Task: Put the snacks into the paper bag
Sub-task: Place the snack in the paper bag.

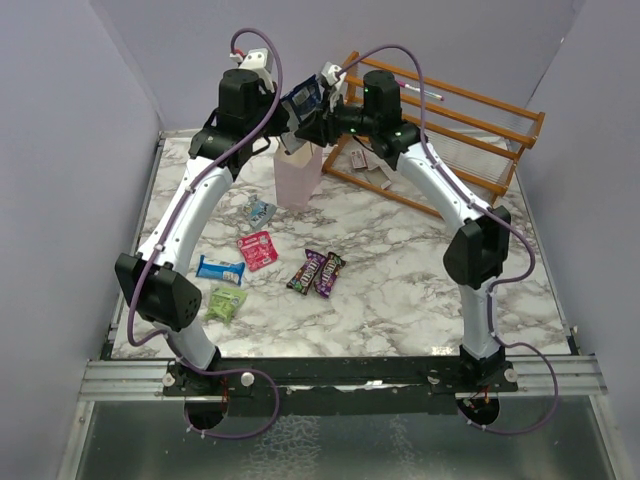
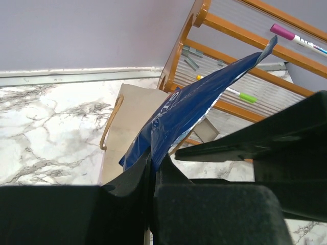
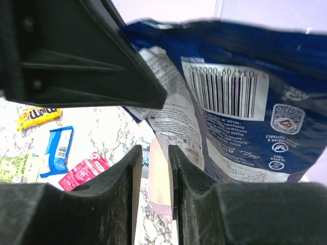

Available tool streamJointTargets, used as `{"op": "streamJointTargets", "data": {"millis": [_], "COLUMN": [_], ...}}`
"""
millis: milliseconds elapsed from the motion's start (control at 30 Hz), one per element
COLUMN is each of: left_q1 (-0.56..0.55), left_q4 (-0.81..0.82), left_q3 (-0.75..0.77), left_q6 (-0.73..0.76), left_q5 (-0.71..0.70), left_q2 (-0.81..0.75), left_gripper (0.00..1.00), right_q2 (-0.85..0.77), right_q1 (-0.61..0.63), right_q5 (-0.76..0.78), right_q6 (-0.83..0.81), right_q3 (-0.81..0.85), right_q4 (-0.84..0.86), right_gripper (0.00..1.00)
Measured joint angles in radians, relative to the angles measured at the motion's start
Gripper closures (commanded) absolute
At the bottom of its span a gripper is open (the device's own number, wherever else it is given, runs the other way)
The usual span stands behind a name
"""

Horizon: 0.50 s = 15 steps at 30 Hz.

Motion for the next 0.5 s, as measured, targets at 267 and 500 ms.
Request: {"op": "streamJointTargets", "data": {"millis": [267,500], "left_q1": [0.0,0.0], "left_q4": [0.0,-0.002], "left_q3": [0.005,0.005], "left_q6": [0.0,0.0], "left_q5": [-0.019,-0.051], "left_q2": [0.039,0.055], "left_gripper": [1.0,1.0], "right_q2": [-0.059,-0.097], "right_q1": [-0.001,-0.001], "right_q5": [-0.019,-0.021], "right_q6": [-0.029,-0.071], "right_q3": [-0.014,-0.071], "right_q4": [-0.002,-0.018], "right_gripper": [0.73,0.73]}}
